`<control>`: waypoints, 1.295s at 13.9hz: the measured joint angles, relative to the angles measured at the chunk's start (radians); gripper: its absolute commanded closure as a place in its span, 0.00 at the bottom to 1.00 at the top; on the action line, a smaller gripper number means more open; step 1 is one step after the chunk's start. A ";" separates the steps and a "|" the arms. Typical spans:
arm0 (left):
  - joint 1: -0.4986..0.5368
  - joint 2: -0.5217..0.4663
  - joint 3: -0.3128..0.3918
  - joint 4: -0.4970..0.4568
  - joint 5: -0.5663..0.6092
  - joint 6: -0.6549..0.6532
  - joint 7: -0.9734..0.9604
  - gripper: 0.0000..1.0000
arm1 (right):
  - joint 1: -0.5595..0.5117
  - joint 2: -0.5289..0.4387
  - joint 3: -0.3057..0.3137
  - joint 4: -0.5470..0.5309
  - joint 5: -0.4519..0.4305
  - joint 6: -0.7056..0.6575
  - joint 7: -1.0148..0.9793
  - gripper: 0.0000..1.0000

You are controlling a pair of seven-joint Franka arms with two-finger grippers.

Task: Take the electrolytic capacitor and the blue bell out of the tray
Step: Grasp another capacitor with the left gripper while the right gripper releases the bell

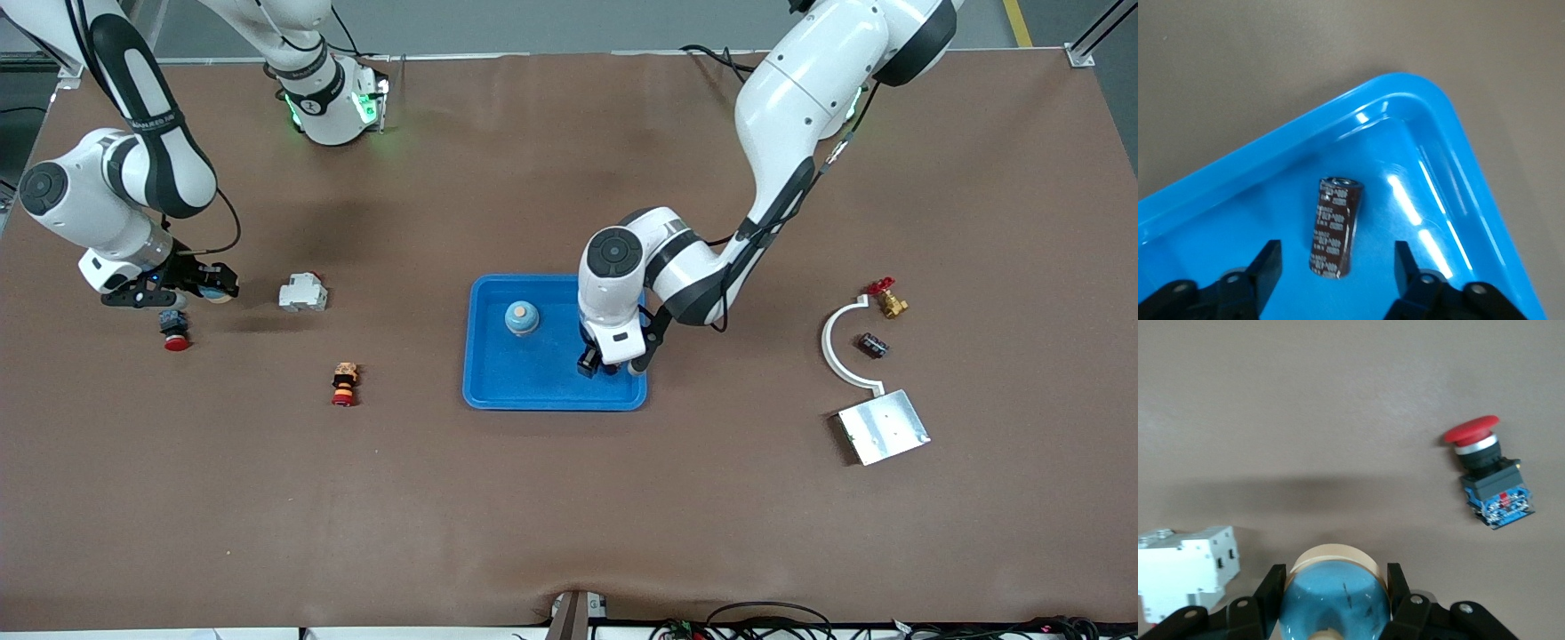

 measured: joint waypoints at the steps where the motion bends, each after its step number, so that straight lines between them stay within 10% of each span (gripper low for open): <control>1: -0.002 0.005 0.002 0.000 0.000 0.000 0.000 0.41 | -0.014 0.008 0.000 -0.001 0.000 0.010 -0.011 1.00; 6: -0.002 0.030 0.006 0.001 0.000 0.000 0.000 0.48 | -0.038 0.111 0.000 -0.003 0.000 0.105 -0.021 1.00; 8: -0.002 0.040 0.007 0.002 0.000 0.005 0.000 0.90 | -0.039 0.155 0.000 -0.002 0.000 0.137 -0.021 1.00; 11: -0.003 0.041 0.007 0.013 0.000 0.010 0.000 1.00 | -0.039 0.169 0.000 -0.001 0.000 0.147 -0.021 0.96; 12: -0.002 0.038 0.007 0.024 0.000 0.012 0.000 1.00 | -0.039 0.169 0.000 -0.001 0.000 0.146 -0.021 0.03; 18: 0.093 -0.105 -0.014 0.046 0.000 -0.099 0.008 1.00 | -0.039 0.173 0.005 0.019 0.000 0.145 -0.022 0.00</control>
